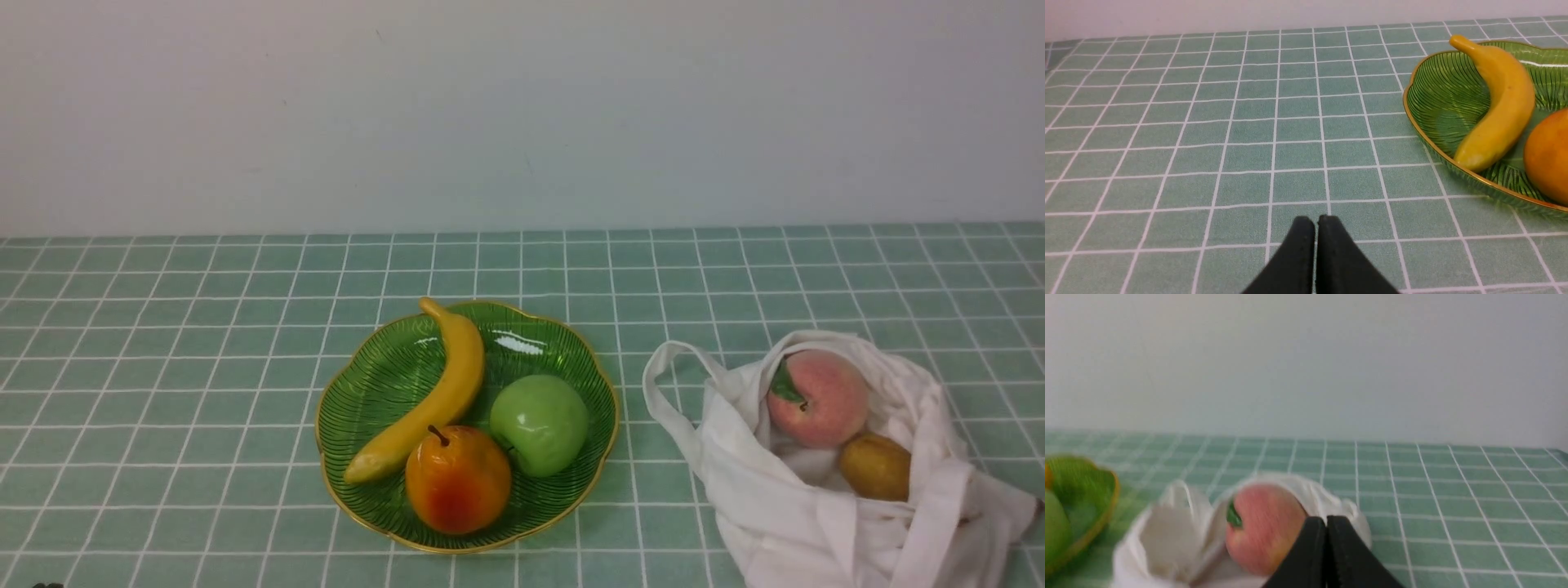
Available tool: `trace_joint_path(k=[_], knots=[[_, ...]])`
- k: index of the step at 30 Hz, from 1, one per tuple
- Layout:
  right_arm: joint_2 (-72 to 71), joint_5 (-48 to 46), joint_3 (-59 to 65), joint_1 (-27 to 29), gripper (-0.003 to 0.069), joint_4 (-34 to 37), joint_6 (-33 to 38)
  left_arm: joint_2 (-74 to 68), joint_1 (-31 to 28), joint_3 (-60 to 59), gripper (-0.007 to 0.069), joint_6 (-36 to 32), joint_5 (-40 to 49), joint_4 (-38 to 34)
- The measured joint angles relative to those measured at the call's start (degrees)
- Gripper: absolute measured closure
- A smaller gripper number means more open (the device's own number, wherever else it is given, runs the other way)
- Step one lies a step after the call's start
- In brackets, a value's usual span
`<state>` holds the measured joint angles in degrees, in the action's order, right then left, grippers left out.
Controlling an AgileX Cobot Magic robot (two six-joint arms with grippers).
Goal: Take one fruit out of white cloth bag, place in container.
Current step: 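Reach into the cloth bag and grasp the peach with the right gripper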
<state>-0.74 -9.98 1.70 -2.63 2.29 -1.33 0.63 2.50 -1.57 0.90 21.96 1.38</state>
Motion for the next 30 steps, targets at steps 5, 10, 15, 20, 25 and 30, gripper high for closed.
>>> trace_joint_path(k=[5, 10, 15, 20, 25, 30], knots=[[0.0, 8.1, 0.0, 0.0, 0.0673, 8.6, -8.7, 0.0, 0.0, 0.0, 0.0632, 0.0, 0.0, 0.0], [0.0, 11.4, 0.0, 0.0, 0.0673, 11.9, -11.6, 0.0, 0.0, 0.0, 0.0632, 0.0, 0.0, 0.0], [0.0, 13.7, 0.0, 0.0, 0.0673, 13.2, -13.3, 0.0, 0.0, 0.0, 0.0632, 0.0, 0.0, 0.0], [0.0, 15.5, -2.9, -0.1, 0.0673, 13.9, -18.5, 0.0, 0.0, 0.0, 0.0632, 0.0, 0.0, 0.0], [12.5, -10.4, -24.0, -1.6, 0.0673, 9.0, -15.8, 0.0, 0.0, 0.0, 0.0632, 0.0, 0.0, 0.0], [33.0, -34.0, -38.2, -2.6, 0.0673, 8.8, -4.6, 0.0, 0.0, 0.0, 0.0632, 0.0, 0.0, 0.0]])
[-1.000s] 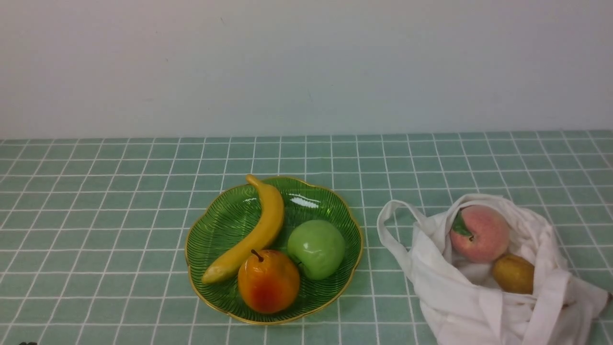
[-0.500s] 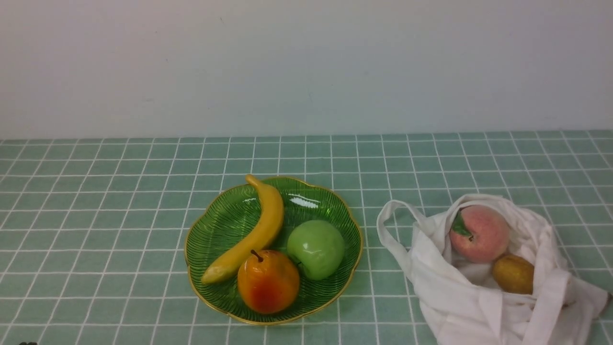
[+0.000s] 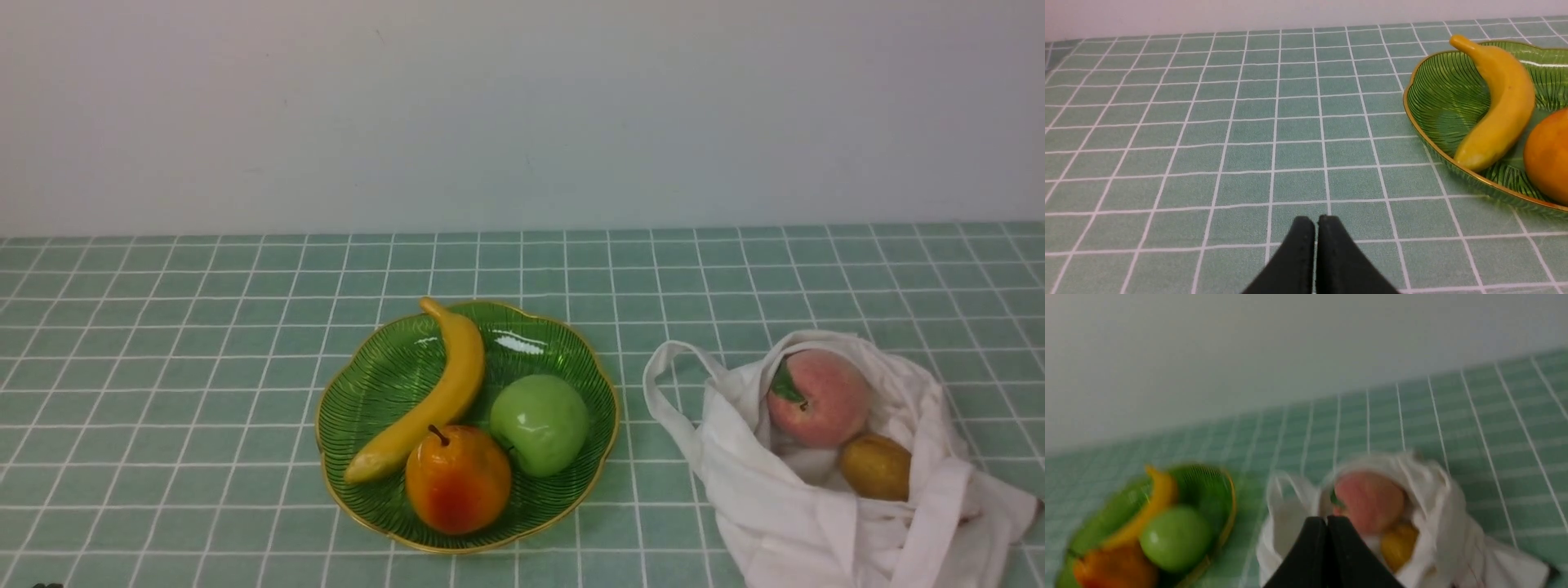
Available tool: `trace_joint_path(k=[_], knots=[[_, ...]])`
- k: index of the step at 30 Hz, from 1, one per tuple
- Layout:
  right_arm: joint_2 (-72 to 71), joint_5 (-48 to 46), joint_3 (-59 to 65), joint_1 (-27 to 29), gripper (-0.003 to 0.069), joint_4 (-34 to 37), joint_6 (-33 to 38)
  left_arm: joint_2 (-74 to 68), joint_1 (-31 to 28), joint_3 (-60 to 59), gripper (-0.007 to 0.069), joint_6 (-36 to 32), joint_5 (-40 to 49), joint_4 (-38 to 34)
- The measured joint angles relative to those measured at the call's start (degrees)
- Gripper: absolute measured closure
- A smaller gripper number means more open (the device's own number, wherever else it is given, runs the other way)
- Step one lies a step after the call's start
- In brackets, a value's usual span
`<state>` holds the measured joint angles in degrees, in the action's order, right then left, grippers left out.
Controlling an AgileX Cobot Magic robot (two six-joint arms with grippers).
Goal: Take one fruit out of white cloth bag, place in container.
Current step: 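Reach into the cloth bag and grasp the peach with the right gripper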
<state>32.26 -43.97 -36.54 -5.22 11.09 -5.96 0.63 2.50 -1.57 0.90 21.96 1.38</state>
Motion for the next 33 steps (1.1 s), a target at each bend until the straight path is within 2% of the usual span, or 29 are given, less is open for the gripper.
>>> trace_joint_path(k=[4, 9, 13, 17, 22, 24, 25, 26, 28, 33], knots=[[13.7, -7.7, -5.1, -0.2, 0.0673, 1.7, 10.2, 0.0, 0.0, 0.0, 0.0632, 0.0, 0.0, 0.0], [28.4, -7.3, -9.8, -0.2, 0.0669, 4.5, 19.4, 0.0, 0.0, 0.0, 0.0632, 0.0, 0.0, 0.0], [36.0, -5.0, -12.1, -0.2, 0.0658, 5.5, 20.9, 0.0, 0.0, 0.0, 0.0632, 0.0, 0.0, 0.0], [44.1, -0.5, -13.8, -0.2, 0.0609, 5.7, 21.1, 0.0, 0.0, 0.0, 0.0632, 0.0, 0.0, 0.0], [51.0, 3.3, -16.4, -0.3, 0.0468, 4.6, 21.1, 0.0, 0.0, 0.0, 0.0632, 0.0, 0.0, 0.0], [53.6, 4.6, -17.8, -0.3, 0.0381, 4.2, 21.1, 0.0, 0.0, 0.0, 0.0632, 0.0, 0.0, 0.0], [53.6, 4.7, -17.8, -0.3, 0.0371, 4.2, 21.1, 0.0, 0.0, 0.0, 0.0632, 0.0, 0.0, 0.0], [55.5, 5.3, -18.6, -0.3, 0.0294, 4.2, 21.1, 0.0, 0.0, 0.0, 0.0632, 0.0, 0.0, 0.0], [57.9, 6.0, -19.6, -0.3, 0.019, 4.2, 21.2, 0.0, 0.0, 0.0, 0.0632, 0.0, 0.0, 0.0], [61.9, 9.4, -19.7, -1.8, 0.0038, 1.5, 21.4, 0.0, 0.0, 0.0, 0.0632, 0.0, 0.0, 0.0]])
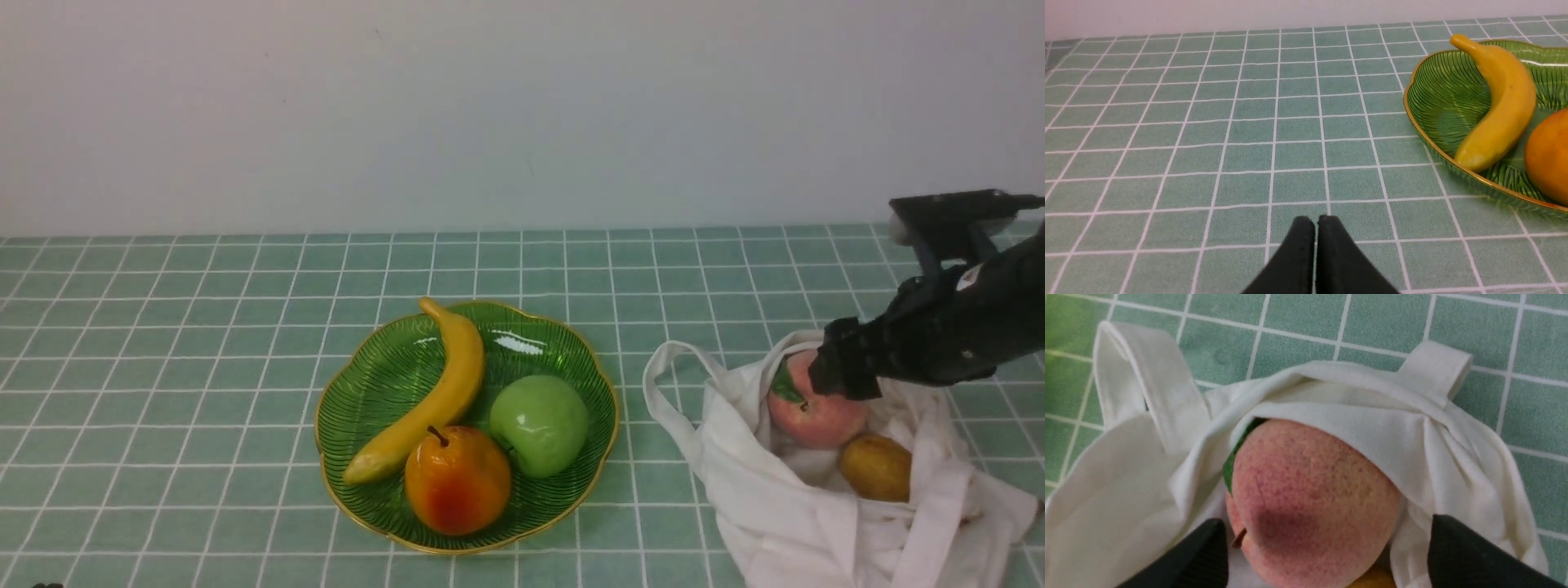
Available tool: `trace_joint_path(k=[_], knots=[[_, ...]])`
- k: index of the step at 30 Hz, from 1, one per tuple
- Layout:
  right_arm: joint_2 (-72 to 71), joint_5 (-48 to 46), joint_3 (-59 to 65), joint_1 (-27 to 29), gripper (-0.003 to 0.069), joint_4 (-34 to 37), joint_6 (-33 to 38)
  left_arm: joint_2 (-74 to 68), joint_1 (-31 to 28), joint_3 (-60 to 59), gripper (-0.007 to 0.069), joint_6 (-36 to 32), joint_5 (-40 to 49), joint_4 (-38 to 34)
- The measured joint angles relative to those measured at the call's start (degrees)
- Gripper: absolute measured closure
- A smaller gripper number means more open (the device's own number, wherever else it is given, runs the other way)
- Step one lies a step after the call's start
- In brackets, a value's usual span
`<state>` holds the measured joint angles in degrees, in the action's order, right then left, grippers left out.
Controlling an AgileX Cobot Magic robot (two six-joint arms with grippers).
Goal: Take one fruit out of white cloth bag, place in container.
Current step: 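Reach into the cloth bag and grasp the peach with the right gripper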
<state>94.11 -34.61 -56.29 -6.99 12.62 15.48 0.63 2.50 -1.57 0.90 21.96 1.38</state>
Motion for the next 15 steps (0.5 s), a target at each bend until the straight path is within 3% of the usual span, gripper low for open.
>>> trace_joint_path(k=[10, 15], knots=[[4.0, 6.4, -0.1, -4.1, 0.0018, -5.7, -0.2, 0.0, 0.0, 0.0, 0.0632, 0.0, 0.0, 0.0], [5.9, 6.8, -0.3, -4.2, 0.0071, -10.8, -0.3, 0.0, 0.0, 0.0, 0.0632, 0.0, 0.0, 0.0]])
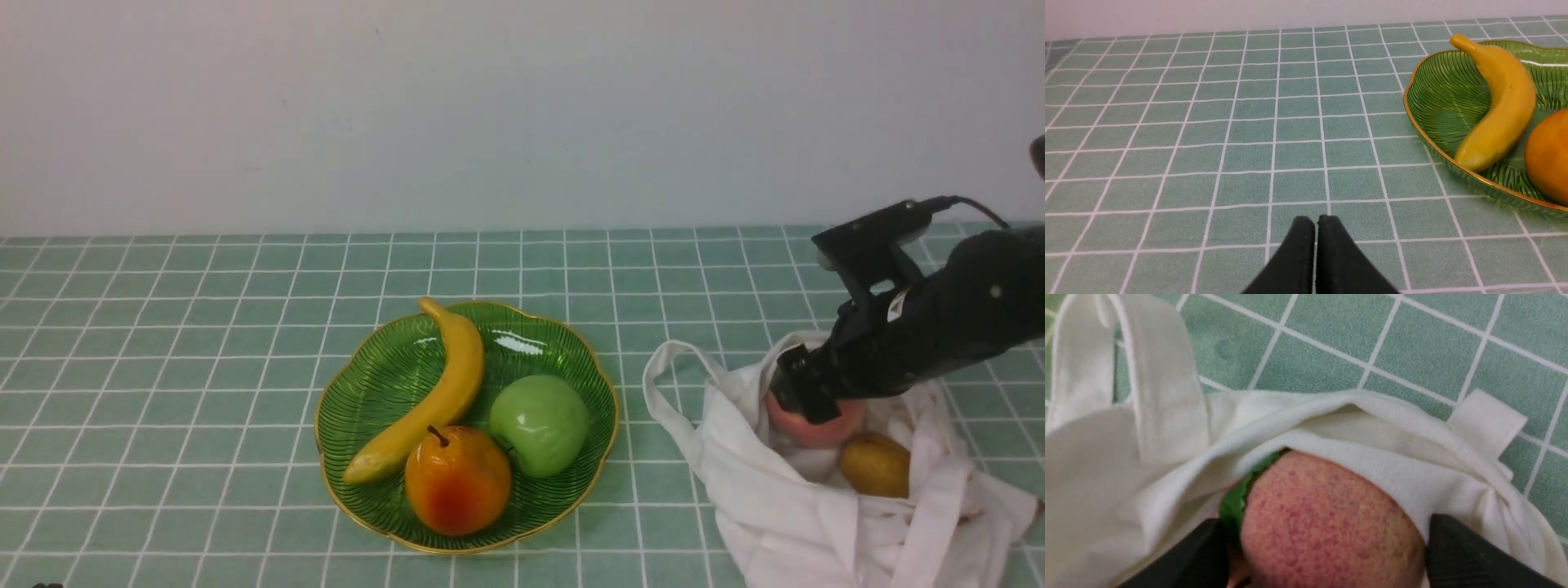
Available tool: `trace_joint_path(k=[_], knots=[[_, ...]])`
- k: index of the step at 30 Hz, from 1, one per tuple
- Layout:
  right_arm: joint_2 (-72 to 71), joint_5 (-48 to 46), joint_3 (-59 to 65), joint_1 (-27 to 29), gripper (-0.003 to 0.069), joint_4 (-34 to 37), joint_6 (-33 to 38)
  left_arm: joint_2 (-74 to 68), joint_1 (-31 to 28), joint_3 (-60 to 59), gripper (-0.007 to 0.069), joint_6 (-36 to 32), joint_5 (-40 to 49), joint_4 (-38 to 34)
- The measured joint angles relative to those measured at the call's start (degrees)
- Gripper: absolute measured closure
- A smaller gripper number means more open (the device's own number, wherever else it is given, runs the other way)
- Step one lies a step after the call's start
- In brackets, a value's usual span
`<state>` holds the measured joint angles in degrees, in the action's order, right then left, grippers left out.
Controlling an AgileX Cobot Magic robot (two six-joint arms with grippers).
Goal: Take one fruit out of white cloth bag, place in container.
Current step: 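Reach into the cloth bag and grasp the peach with the right gripper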
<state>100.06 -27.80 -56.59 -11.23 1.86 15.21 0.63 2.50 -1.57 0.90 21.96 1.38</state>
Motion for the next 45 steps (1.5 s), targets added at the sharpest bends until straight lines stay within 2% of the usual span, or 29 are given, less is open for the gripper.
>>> trace_joint_path(k=[5, 15, 23, 29, 45], knots=[[0.2, -0.7, -0.2, 0.0, 0.0174, -1.2, -0.1, 0.0, 0.0, 0.0, 0.0632, 0.0, 0.0, 0.0], [-6.4, -11.2, -0.2, 0.0, 0.0172, -1.1, -0.2, 0.0, 0.0, 0.0, 0.0632, 0.0, 0.0, 0.0], [-13.9, -20.1, -0.2, 0.0, 0.0172, 4.7, -0.2, 0.0, 0.0, 0.0, 0.0632, 0.0, 0.0, 0.0], [-14.2, -26.6, -0.1, 0.0, 0.0172, 8.7, -0.2, 0.0, 0.0, 0.0, 0.0632, 0.0, 0.0, 0.0], [-5.4, -25.6, -0.6, 0.0, 0.0156, 14.4, -1.1, 0.0, 0.0, 0.0, 0.0632, 0.0, 0.0, 0.0]])
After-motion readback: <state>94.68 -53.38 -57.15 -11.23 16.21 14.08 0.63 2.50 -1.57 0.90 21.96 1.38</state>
